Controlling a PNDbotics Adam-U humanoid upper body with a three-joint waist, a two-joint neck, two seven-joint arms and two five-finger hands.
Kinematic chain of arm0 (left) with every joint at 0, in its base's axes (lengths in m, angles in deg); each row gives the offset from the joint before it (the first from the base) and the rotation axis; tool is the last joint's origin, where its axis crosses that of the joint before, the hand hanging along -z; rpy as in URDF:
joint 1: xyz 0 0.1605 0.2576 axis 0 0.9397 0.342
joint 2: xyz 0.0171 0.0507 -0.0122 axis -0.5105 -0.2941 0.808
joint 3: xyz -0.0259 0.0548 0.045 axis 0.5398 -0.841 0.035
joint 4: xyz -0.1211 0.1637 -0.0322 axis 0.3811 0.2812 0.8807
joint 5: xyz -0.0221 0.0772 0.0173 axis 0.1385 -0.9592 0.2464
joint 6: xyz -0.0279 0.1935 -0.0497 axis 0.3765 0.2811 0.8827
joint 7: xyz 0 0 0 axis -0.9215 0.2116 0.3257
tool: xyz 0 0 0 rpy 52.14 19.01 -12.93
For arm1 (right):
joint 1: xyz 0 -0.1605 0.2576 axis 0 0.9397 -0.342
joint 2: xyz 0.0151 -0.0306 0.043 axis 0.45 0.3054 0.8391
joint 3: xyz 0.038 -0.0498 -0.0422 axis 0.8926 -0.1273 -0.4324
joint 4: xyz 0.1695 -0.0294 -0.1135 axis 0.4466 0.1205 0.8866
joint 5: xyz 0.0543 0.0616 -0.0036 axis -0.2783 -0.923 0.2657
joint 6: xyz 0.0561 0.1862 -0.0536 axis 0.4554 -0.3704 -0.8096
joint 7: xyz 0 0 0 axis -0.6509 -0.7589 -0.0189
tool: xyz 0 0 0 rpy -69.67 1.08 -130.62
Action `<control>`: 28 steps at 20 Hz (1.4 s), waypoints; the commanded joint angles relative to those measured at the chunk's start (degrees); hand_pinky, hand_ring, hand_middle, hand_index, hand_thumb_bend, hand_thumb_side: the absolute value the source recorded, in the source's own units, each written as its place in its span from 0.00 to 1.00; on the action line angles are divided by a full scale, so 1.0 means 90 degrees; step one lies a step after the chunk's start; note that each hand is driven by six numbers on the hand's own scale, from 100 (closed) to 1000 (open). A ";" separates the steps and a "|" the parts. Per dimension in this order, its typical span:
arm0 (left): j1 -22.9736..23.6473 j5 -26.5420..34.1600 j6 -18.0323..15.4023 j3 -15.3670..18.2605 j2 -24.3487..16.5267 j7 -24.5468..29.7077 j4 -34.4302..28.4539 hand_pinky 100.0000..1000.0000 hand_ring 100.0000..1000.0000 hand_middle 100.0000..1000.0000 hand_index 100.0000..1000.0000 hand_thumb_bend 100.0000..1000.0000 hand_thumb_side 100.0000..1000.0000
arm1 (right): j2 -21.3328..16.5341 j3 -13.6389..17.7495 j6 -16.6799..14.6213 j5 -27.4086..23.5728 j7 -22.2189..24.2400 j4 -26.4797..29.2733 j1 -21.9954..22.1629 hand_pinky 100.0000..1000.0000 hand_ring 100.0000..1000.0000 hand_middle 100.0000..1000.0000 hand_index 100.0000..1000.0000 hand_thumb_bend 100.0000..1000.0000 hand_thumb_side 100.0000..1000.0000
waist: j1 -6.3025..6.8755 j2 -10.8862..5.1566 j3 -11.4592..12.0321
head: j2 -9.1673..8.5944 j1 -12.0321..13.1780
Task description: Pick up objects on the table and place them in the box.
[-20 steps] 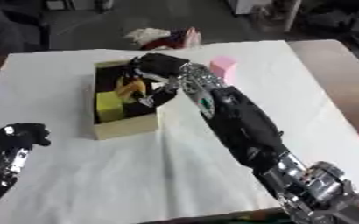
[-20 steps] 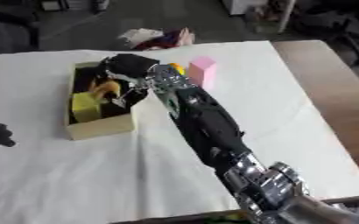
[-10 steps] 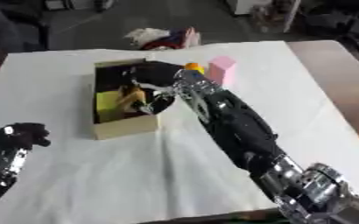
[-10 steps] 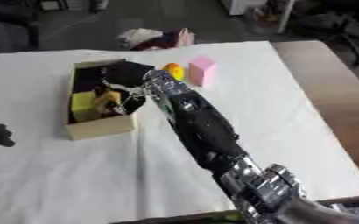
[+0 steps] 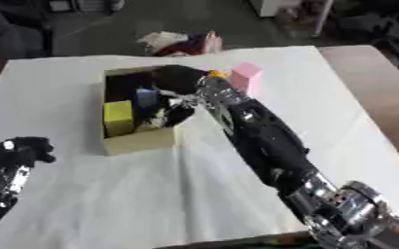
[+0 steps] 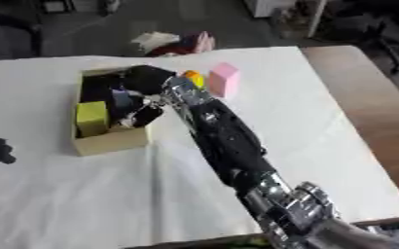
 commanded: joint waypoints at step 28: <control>-0.0110 0.0018 -0.0001 0.0005 -0.0012 0.0020 -0.0132 0.76 0.58 0.58 0.71 0.00 0.66 | -0.0825 0.0839 0.2984 0.0641 -0.1138 -0.1683 -0.0301 0.82 0.81 0.95 0.98 0.15 0.32 | 0.0070 0.0016 0.0261 | 0.0029 -0.0054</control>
